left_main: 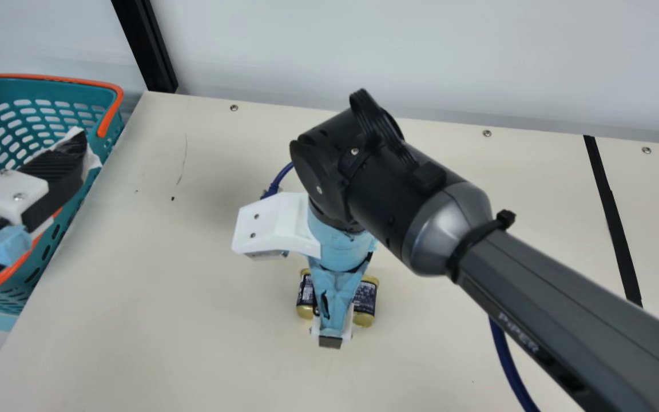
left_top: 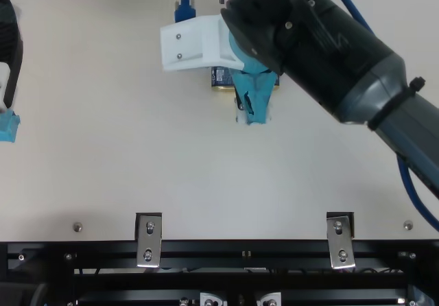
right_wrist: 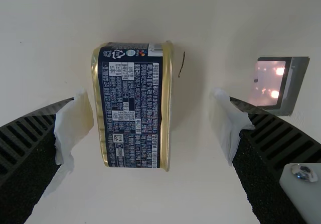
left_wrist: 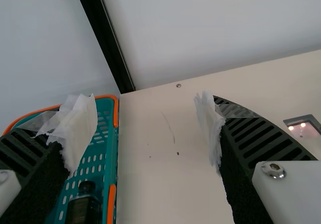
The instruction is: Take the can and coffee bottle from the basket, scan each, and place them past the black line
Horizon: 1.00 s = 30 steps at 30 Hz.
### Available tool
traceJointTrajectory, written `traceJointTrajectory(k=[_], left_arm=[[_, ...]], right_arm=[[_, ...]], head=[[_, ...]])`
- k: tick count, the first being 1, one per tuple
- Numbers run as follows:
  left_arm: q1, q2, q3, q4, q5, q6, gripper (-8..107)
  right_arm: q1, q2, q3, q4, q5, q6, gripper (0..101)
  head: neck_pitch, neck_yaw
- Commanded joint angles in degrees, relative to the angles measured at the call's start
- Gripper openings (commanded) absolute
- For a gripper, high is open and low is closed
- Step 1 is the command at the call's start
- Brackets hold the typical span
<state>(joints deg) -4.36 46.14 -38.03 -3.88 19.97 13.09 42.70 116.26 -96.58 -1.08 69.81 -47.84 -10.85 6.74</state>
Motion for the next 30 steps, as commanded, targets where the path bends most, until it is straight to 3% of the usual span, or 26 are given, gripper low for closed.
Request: traceJointTrajectory(k=[1, 3, 4, 5, 6, 12, 22, 30], left_arm=[[0.0, 0.0, 0.0, 0.0, 0.0, 0.0, 90], [0.0, 0.0, 0.0, 0.0, 0.0, 0.0, 90], [0.0, 0.0, 0.0, 0.0, 0.0, 0.0, 90], [0.0, 0.0, 0.0, 0.0, 0.0, 0.0, 90], [0.0, 0.0, 0.0, 0.0, 0.0, 0.0, 90], [0.0, 0.0, 0.0, 0.0, 0.0, 0.0, 90], [0.0, 0.0, 0.0, 0.0, 0.0, 0.0, 90], [0.0, 0.0, 0.0, 0.0, 0.0, 0.0, 90]], right_arm=[[-0.2, 0.2, 0.4, 0.2, 0.1, 0.0, 101], [-0.5, 0.3, 0.9, 0.3, 0.1, 0.0, 101], [-0.6, 0.4, 1.0, 0.4, 0.1, 0.1, 76], [-0.7, 0.4, 1.2, 0.5, 0.1, 0.2, 20], [-0.8, 0.4, 1.3, 0.7, 0.1, 0.4, 0], [-1.5, -1.4, 2.1, 2.6, 0.1, 3.2, 0], [-5.2, -11.6, 6.4, 11.3, 0.1, 8.8, 0], [-11.1, -19.2, 10.2, 12.0, 0.1, 14.7, 0]], head=[[-0.1, 0.0], [-0.1, 0.0], [-0.1, 0.0], [-0.1, 0.0], [-0.1, 0.0], [-0.1, 0.0], [-0.1, -0.2], [0.2, -9.7]])
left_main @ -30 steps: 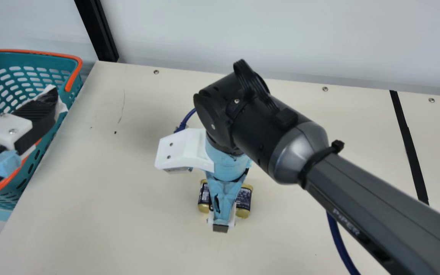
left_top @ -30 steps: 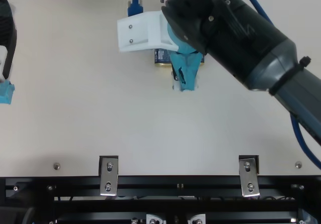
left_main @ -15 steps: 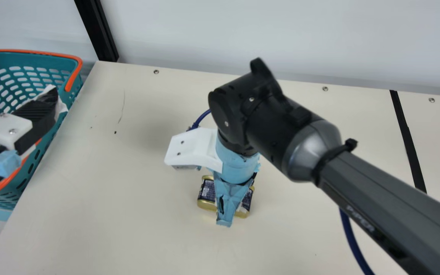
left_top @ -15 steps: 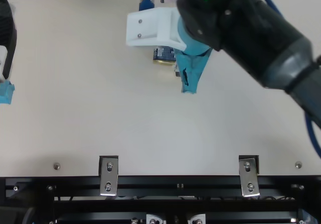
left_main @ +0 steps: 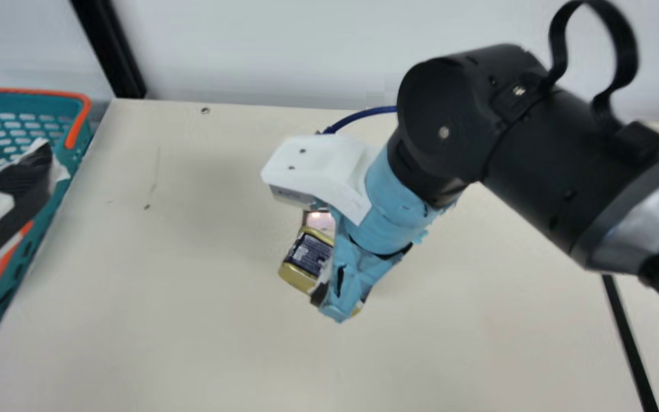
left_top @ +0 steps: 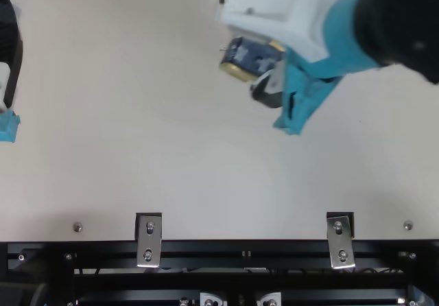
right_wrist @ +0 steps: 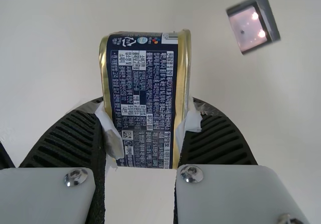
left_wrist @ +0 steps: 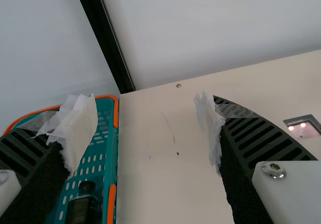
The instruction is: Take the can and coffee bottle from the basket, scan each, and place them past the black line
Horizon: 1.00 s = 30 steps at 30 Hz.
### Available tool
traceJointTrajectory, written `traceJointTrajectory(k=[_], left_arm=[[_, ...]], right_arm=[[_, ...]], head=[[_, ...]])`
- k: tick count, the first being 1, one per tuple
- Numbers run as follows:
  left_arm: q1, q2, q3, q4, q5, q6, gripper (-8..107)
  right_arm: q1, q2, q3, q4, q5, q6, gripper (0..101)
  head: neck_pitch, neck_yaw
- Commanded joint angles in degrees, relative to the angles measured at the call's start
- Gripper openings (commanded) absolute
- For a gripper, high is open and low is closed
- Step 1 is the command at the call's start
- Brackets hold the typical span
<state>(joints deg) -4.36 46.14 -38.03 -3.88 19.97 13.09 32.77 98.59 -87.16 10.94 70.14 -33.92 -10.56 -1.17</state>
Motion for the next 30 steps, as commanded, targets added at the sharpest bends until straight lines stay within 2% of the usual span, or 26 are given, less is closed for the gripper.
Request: traceJointTrajectory(k=[1, 9, 18, 23, 30], left_arm=[[0.0, 0.0, 0.0, 0.0, 0.0, 0.0, 90], [0.0, 0.0, 0.0, 0.0, 0.0, 0.0, 90], [0.0, 0.0, 0.0, 0.0, 0.0, 0.0, 90], [0.0, 0.0, 0.0, 0.0, 0.0, 0.0, 90], [0.0, 0.0, 0.0, 0.0, 0.0, 0.0, 90]], right_arm=[[-2.1, -2.4, 1.5, -0.2, -0.2, 1.3, 0], [-11.6, -9.3, 7.5, -1.8, -0.2, 3.4, 0], [-24.1, -15.1, 13.1, -2.4, -0.2, 2.0, 0], [-31.4, -17.1, 14.8, -2.1, -0.2, -0.3, 0], [-42.3, -18.2, 14.5, -3.2, -0.2, -3.2, 0]], head=[[-0.1, -3.4], [-0.4, -17.3], [-1.8, -30.2], [-2.9, -35.2], [-2.9, -35.2]])
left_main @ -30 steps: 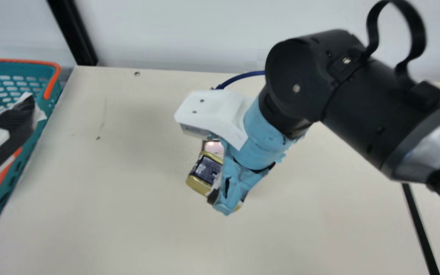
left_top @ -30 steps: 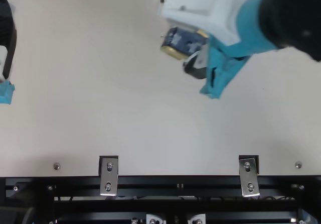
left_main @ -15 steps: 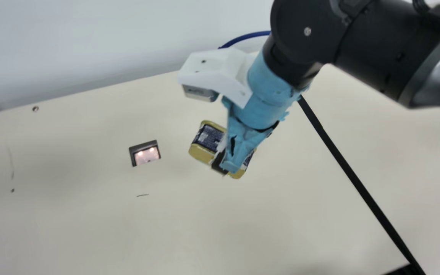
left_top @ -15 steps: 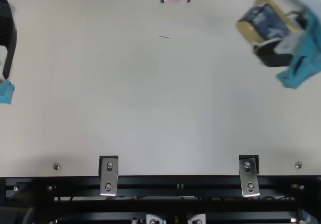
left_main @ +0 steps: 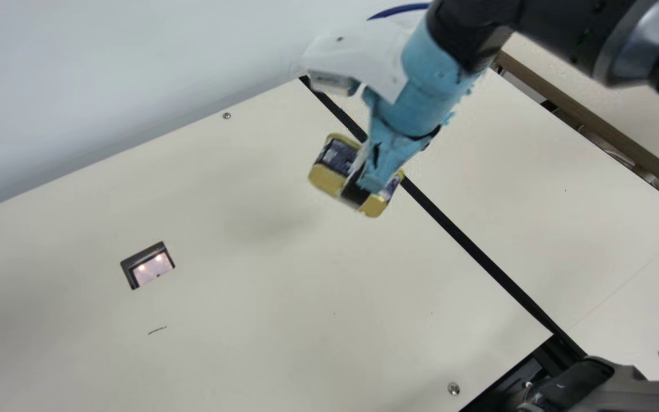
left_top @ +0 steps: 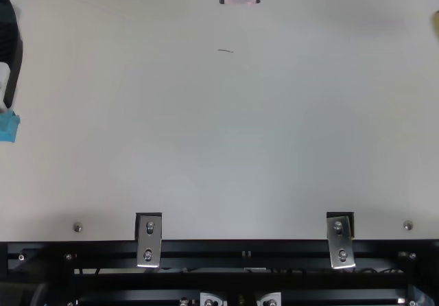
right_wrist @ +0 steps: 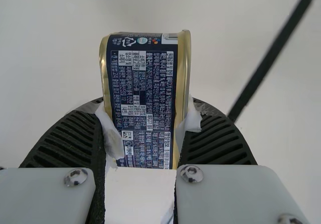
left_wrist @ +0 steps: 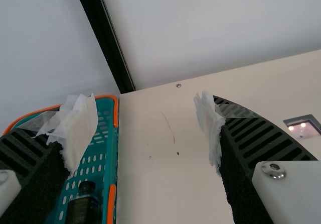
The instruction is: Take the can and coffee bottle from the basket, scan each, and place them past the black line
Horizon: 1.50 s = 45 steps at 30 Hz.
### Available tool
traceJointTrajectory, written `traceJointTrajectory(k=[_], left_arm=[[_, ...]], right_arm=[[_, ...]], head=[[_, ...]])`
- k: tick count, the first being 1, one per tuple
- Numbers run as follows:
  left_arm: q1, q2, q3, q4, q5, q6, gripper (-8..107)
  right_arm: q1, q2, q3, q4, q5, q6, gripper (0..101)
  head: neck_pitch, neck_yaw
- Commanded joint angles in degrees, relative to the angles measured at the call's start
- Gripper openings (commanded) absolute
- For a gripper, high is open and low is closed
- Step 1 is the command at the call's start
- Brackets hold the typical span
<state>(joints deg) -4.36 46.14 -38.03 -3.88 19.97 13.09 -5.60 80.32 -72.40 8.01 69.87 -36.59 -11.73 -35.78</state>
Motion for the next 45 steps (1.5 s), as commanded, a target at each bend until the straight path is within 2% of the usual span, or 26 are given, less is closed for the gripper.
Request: traceJointTrajectory(k=[1, 13, 22, 33, 45], left_arm=[[0.0, 0.0, 0.0, 0.0, 0.0, 0.0, 90], [0.0, 0.0, 0.0, 0.0, 0.0, 0.0, 90], [0.0, 0.0, 0.0, 0.0, 0.0, 0.0, 90], [0.0, 0.0, 0.0, 0.0, 0.0, 0.0, 90], [0.0, 0.0, 0.0, 0.0, 0.0, 0.0, 90]], right_arm=[[-5.4, 0.2, -0.4, -0.5, 0.0, -1.0, 0], [-22.0, 7.3, -5.1, -7.2, 0.0, -8.2, 0], [-29.1, 12.2, -7.5, -9.9, 0.0, -10.3, 0], [-34.5, 14.0, -2.5, -11.0, -4.4, -11.5, 0], [-37.4, 14.2, 4.1, -9.7, -8.9, -12.7, 0]], head=[[-1.7, -0.6], [-1.7, -0.6], [-1.7, -0.6], [-1.7, -0.6], [-1.7, -0.6]])
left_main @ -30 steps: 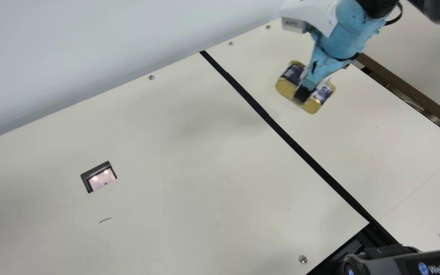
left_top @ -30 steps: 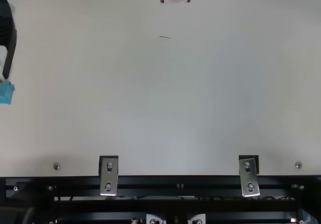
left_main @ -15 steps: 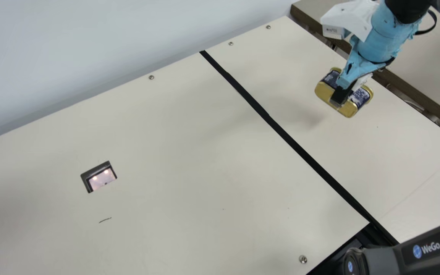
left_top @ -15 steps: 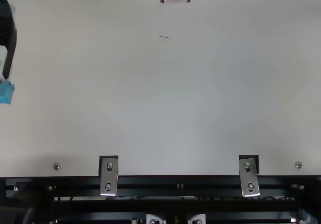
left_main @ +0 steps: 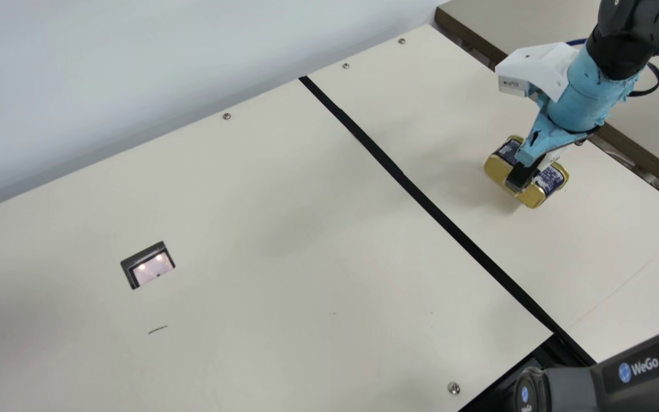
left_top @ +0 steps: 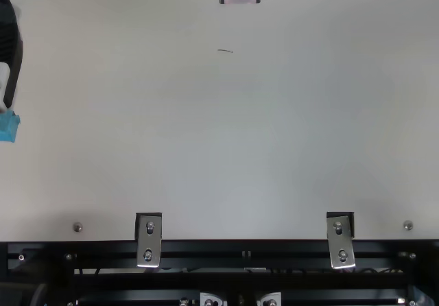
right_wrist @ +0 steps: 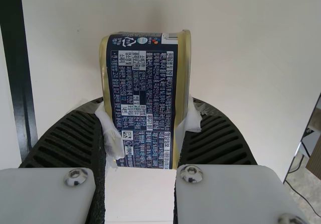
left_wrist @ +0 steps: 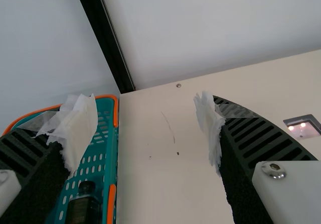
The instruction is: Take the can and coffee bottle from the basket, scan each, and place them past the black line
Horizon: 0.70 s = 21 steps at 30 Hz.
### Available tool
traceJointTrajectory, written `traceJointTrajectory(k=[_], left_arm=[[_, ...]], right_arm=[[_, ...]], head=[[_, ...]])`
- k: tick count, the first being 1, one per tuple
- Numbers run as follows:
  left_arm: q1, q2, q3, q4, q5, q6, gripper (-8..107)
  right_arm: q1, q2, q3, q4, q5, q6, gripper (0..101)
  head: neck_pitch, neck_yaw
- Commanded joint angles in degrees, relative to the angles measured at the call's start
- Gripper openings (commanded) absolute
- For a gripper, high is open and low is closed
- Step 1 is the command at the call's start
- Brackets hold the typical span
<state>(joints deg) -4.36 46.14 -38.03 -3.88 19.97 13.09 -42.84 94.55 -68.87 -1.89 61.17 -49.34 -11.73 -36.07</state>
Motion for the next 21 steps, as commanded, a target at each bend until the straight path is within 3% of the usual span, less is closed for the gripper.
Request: traceJointTrajectory(k=[1, 2, 3, 4, 5, 6, 7, 12, 21], left_arm=[[0.0, 0.0, 0.0, 0.0, 0.0, 0.0, 90], [0.0, 0.0, 0.0, 0.0, 0.0, 0.0, 90], [0.0, 0.0, 0.0, 0.0, 0.0, 0.0, 90], [0.0, 0.0, 0.0, 0.0, 0.0, 0.0, 90], [0.0, 0.0, 0.0, 0.0, 0.0, 0.0, 90], [0.0, 0.0, 0.0, 0.0, 0.0, 0.0, 90], [0.0, 0.0, 0.0, 0.0, 0.0, 0.0, 90], [0.0, 0.0, 0.0, 0.0, 0.0, 0.0, 90], [0.0, 0.0, 0.0, 0.0, 0.0, 0.0, 90]], right_arm=[[-0.4, -0.1, 1.1, 0.5, -0.5, 0.0, 0], [-0.5, -0.1, 1.5, 0.9, -0.9, 0.0, 0], [-0.7, -0.2, 2.0, 1.3, -1.3, -0.1, 26], [-0.8, -0.3, 2.5, 1.7, -1.6, -0.3, 42], [-0.9, -0.4, 2.9, 2.2, -2.0, -0.4, 39], [-0.9, -0.6, 3.3, 2.7, -2.4, -0.5, 46], [-0.9, -0.8, 3.6, 3.1, -2.7, -0.6, 101], [0.1, -2.2, 3.0, 4.5, -3.6, -0.4, 101], [3.9, -4.7, -2.4, 8.1, -2.8, -0.4, 101]], head=[[-1.7, -0.3], [-1.7, -0.3], [-1.7, -0.3], [-1.7, -0.3], [-1.7, -0.3], [-1.7, -0.3], [-1.7, -0.3], [-1.7, -0.3], [-1.7, -0.3]])
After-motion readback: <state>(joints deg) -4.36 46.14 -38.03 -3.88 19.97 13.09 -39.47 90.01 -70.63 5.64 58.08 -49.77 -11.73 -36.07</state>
